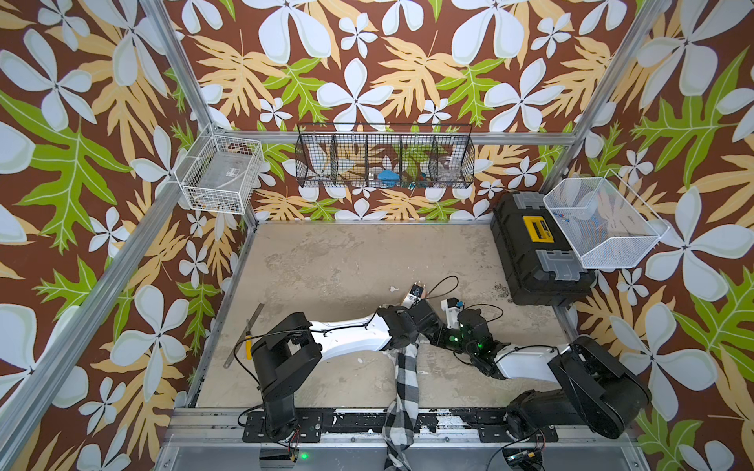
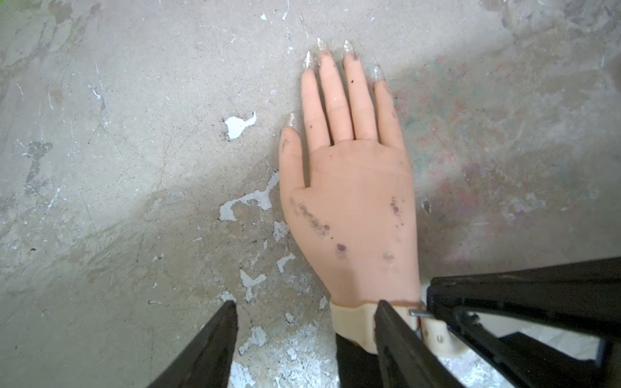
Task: Take off the watch
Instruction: Untie the watch from the hand.
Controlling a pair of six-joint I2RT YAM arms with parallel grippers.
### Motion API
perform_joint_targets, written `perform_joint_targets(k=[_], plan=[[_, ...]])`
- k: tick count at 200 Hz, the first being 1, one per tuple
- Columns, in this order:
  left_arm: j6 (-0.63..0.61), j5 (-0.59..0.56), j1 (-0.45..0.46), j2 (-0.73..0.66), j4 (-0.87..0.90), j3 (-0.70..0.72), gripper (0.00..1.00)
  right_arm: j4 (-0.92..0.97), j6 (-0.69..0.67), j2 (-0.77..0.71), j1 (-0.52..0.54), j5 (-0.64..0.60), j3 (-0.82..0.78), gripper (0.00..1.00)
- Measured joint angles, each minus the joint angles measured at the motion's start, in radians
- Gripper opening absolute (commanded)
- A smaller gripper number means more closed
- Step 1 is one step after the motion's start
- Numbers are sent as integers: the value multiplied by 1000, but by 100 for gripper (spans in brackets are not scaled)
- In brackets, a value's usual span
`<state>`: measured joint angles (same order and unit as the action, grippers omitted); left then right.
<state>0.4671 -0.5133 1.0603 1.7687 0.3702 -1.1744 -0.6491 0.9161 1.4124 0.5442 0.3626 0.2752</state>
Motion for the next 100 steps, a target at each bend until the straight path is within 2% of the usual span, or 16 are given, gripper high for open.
perform_joint_targets(k=[82, 100], plan=[[56, 95, -51, -52, -69, 83, 68, 66, -6, -84, 0, 8, 59, 0], [67, 114, -69, -60, -84, 117, 68, 104, -14, -96, 0, 18, 86, 6]])
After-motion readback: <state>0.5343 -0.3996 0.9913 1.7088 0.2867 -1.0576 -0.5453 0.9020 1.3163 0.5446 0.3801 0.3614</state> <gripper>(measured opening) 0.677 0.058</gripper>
